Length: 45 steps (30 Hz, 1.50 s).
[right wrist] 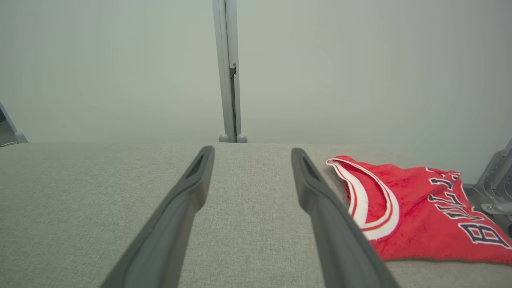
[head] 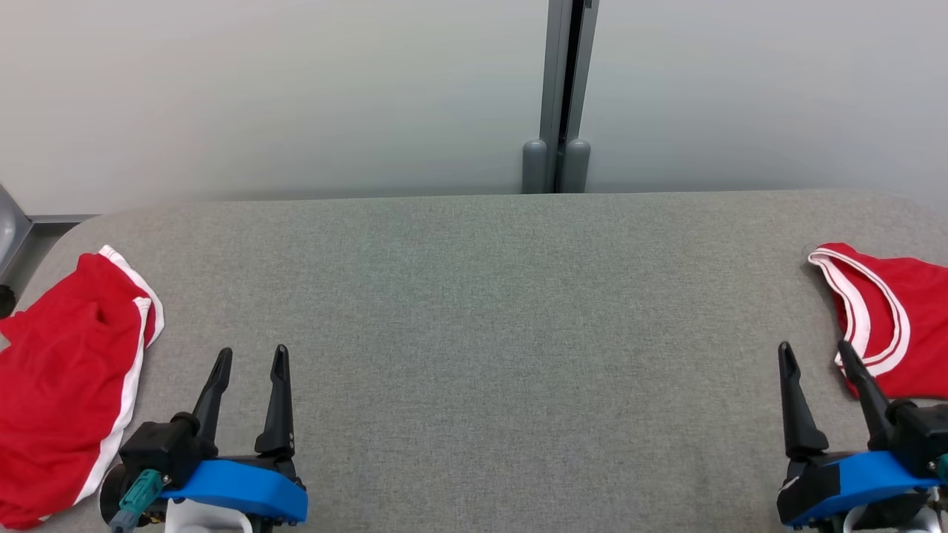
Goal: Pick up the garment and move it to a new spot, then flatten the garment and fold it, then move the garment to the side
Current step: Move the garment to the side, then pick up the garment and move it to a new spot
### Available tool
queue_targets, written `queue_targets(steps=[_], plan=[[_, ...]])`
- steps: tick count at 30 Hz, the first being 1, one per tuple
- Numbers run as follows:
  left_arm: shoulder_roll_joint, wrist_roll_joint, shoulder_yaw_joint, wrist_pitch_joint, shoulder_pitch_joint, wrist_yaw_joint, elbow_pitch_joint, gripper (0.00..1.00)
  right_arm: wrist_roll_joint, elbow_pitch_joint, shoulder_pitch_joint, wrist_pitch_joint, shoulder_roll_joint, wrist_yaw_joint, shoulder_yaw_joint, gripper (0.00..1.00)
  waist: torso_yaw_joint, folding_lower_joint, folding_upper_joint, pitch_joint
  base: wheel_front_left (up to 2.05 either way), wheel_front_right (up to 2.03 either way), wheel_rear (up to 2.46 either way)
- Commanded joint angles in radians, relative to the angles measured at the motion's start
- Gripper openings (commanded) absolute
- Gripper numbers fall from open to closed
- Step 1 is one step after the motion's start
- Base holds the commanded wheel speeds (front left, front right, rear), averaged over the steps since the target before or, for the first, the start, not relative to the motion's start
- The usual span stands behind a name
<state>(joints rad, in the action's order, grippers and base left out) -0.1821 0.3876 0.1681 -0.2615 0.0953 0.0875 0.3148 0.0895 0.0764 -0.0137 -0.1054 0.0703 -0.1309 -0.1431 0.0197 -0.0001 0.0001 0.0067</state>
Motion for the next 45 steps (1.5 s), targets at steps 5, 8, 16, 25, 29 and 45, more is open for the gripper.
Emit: queue_targets(steps=[5,8,16,25,29,45], plan=[[0.005,-0.007,-0.012,-0.004,-0.014,0.003,0.009,1.00,0.004,0.012,0.036,0.002,-0.014,0.000,0.009,1.00,-0.008,0.0001,-0.0001,-0.010,0.00,0.00,0.00],[0.003,-0.008,-0.014,-0.004,-0.014,0.005,0.014,1.00,0.007,0.021,0.036,-0.003,-0.017,0.000,0.016,1.00,-0.012,0.0001,-0.0001,-0.010,0.00,0.00,0.00],[-0.001,-0.011,-0.019,-0.005,-0.006,0.006,0.027,1.00,0.017,0.028,0.038,-0.011,-0.020,0.000,0.020,1.00,-0.019,0.0001,-0.0001,-0.009,0.00,0.00,0.00],[-0.001,-0.013,-0.026,-0.005,-0.005,0.002,0.027,1.00,0.020,0.035,0.042,-0.018,-0.020,0.000,0.018,1.00,0.002,0.0001,-0.0001,-0.005,0.00,0.00,0.00],[-0.006,-0.023,-0.018,-0.004,0.004,-0.004,0.032,1.00,0.032,0.038,0.046,-0.022,-0.020,0.000,0.020,1.00,0.042,0.0001,-0.0001,-0.004,0.00,0.00,0.00],[-0.012,-0.018,-0.013,-0.004,0.002,-0.015,0.017,1.00,0.046,0.050,0.022,-0.029,-0.020,0.000,0.039,1.00,0.311,0.0001,-0.0001,0.016,0.00,0.00,0.00]])
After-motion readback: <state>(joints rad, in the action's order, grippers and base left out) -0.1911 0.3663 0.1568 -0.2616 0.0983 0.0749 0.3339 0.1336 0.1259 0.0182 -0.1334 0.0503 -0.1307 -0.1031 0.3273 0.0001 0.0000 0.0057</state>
